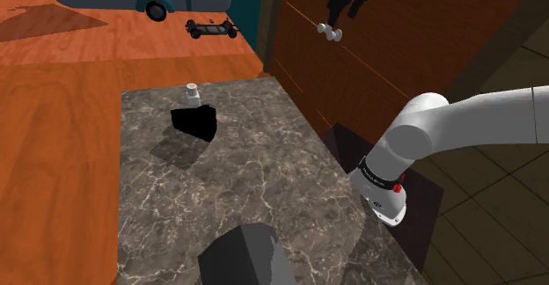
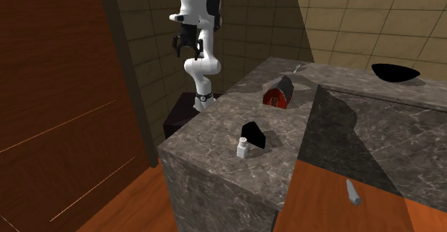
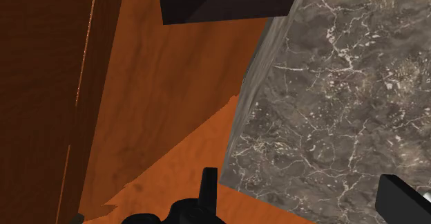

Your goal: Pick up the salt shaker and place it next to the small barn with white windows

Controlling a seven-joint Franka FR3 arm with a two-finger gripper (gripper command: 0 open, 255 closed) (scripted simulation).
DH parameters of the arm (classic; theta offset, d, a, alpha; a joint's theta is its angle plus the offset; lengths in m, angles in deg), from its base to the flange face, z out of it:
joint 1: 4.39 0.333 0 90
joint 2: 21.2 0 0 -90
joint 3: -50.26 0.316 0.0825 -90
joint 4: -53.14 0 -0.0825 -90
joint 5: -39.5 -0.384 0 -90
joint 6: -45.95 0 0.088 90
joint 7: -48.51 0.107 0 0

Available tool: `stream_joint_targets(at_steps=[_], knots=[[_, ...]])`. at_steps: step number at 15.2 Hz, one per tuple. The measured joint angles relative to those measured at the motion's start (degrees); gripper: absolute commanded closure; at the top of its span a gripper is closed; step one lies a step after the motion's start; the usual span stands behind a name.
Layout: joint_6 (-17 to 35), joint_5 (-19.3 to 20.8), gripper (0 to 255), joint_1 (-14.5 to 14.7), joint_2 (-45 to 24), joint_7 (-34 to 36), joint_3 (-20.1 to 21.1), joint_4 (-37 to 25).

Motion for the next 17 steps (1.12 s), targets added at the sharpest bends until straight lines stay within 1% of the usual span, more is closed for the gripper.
stream_joint_targets(at_steps=[3,6,10,17], knots=[[1.3,-0.7,0,0.2,-1.5,1.2,0.9,0.2],[4.5,-2.0,0,0.6,-5.2,3.6,2.7,0.3],[9.5,-3.8,0,1.2,-11.5,7.5,5.7,-0.1],[16.4,-5.3,0,1.8,-24.3,14.2,10.8,-4.8]])
